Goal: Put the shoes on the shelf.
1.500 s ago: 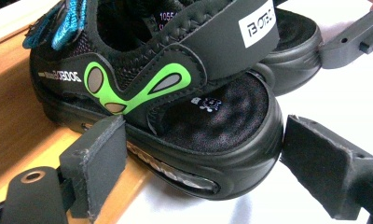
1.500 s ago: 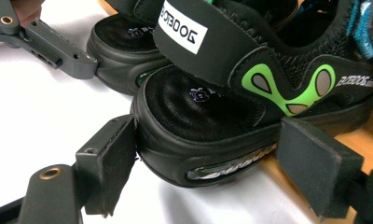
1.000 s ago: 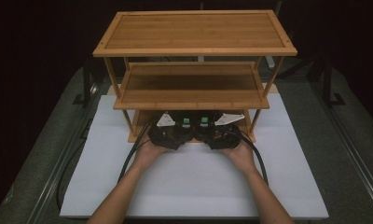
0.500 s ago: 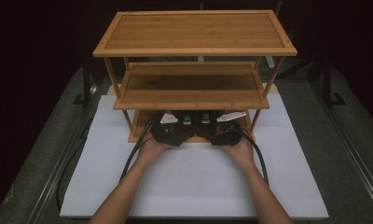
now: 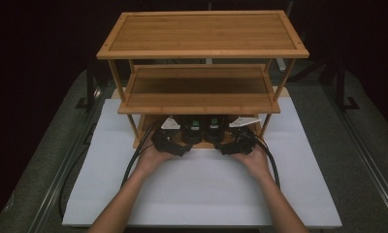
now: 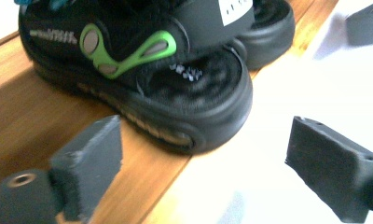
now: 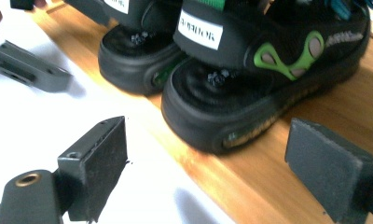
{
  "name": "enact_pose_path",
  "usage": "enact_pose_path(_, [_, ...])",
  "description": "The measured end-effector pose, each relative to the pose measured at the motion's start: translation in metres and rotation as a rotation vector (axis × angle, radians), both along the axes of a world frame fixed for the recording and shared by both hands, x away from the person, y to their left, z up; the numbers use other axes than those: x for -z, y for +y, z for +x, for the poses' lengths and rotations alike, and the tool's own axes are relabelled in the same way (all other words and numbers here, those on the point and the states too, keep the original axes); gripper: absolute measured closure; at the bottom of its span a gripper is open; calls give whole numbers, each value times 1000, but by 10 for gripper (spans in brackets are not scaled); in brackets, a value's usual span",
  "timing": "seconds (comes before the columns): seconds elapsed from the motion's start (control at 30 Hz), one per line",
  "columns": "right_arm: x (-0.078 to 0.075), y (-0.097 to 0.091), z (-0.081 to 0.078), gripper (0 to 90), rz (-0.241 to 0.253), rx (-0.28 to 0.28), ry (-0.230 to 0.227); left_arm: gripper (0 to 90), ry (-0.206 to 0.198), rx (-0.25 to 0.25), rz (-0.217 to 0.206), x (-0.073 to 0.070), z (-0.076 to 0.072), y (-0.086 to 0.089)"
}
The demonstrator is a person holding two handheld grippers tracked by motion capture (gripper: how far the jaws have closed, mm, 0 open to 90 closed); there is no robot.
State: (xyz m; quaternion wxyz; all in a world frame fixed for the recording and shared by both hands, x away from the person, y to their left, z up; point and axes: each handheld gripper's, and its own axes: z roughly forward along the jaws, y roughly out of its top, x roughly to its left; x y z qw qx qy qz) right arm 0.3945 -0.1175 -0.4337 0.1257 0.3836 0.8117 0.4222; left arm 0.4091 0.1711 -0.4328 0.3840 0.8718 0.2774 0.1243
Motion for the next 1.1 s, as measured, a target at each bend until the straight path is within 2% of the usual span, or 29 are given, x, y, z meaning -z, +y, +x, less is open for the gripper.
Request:
enact_pose_path(0.03, [0, -1, -2, 75, -9, 0, 1, 85, 10, -9, -11, 0, -3, 1])
enact_pose_path(0.1, [0, -4, -6, 17, -16, -1, 10, 77, -6, 0, 0, -3, -8, 5])
enact_pose_path(0.2, [-1, -11, -15, 16, -8, 5, -1, 21, 10, -6, 2, -5, -16, 11])
enact_pose_path(0.47, [-4, -29, -38, 16, -24, 45, -11, 20, -2, -30, 0, -8, -43, 31])
enact_pose_path(0.53, [-5, -32, -43, 16, -42, 54, -20, 20, -12, -31, 19, -10, -52, 37])
enact_pose_path(0.67, [-6, -39, -54, 16, -42, 58, -14, 20, -26, -42, 9, -12, -63, 46])
enact_pose_path(0.73, [-5, -44, -59, 17, -46, 62, -18, 20, -35, -51, -6, -14, -75, 56])
enact_pose_path(0.8, [-5, -47, -61, 17, -46, 64, -18, 20, -40, -50, -4, -15, -78, 60])
enact_pose_path(0.87, [-4, -55, -68, 17, -46, 74, -16, 20, -43, -65, 7, -15, -87, 72])
enact_pose_path(1.1, [0, -70, -82, 17, -56, 98, -23, 21, -30, -100, 16, -9, -104, 96])
